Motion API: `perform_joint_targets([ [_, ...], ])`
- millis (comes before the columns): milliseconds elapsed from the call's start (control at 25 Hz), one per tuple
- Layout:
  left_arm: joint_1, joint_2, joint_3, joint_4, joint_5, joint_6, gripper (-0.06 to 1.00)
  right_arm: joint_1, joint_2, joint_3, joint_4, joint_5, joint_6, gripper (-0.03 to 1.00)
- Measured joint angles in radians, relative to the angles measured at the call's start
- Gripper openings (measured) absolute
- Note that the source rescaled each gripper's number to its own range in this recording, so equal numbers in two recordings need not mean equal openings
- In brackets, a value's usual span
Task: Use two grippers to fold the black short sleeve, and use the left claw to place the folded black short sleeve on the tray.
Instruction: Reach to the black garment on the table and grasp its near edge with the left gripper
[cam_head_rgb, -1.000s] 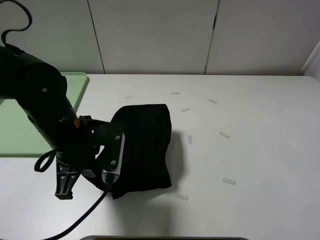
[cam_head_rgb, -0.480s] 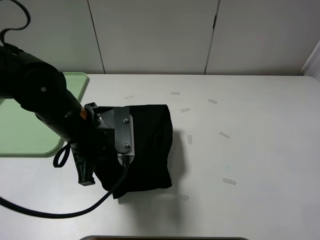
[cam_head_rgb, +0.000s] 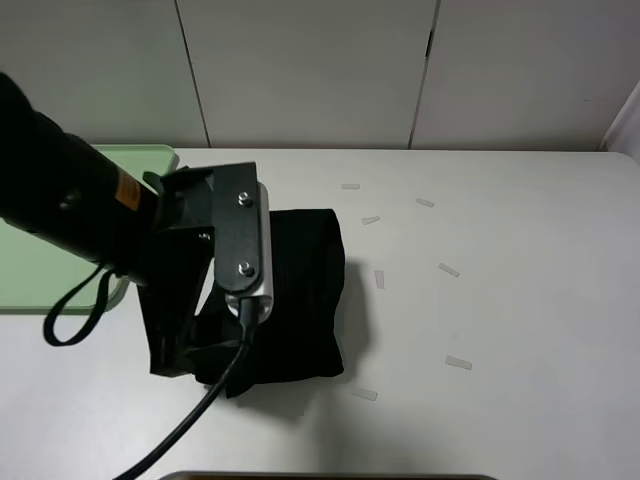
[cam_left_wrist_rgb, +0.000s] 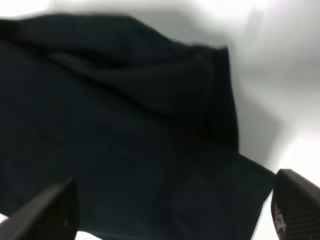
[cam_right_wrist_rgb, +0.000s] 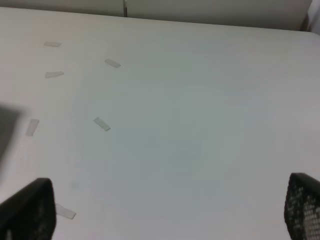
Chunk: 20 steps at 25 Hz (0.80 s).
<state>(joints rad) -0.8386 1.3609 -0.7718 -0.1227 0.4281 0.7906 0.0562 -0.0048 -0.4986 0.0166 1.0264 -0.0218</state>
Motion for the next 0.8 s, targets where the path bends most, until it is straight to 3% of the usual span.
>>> perform_joint_targets([
  [280,0.080,0.041,0.000,-0.008,-0.112,-0.004,0.78,0.000,0.000,0.000,0.000,0.000,0.000,0.98],
  [480,0.122,0.133,0.000,-0.076,-0.189,-0.098,0.78,0.000,0.000,0.000,0.000,0.000,0.000,0.98],
  [560,0.137,0.155,0.000,-0.140,-0.192,-0.170,0.78,0.000,0.000,0.000,0.000,0.000,0.000,0.98],
  [640,0.186,0.163,0.000,-0.300,-0.141,-0.277,0.78,0.000,0.000,0.000,0.000,0.000,0.000,0.98],
  [800,0.286,0.165,0.000,-0.464,-0.016,-0.302,0.78,0.000,0.000,0.000,0.000,0.000,0.000,0.98],
])
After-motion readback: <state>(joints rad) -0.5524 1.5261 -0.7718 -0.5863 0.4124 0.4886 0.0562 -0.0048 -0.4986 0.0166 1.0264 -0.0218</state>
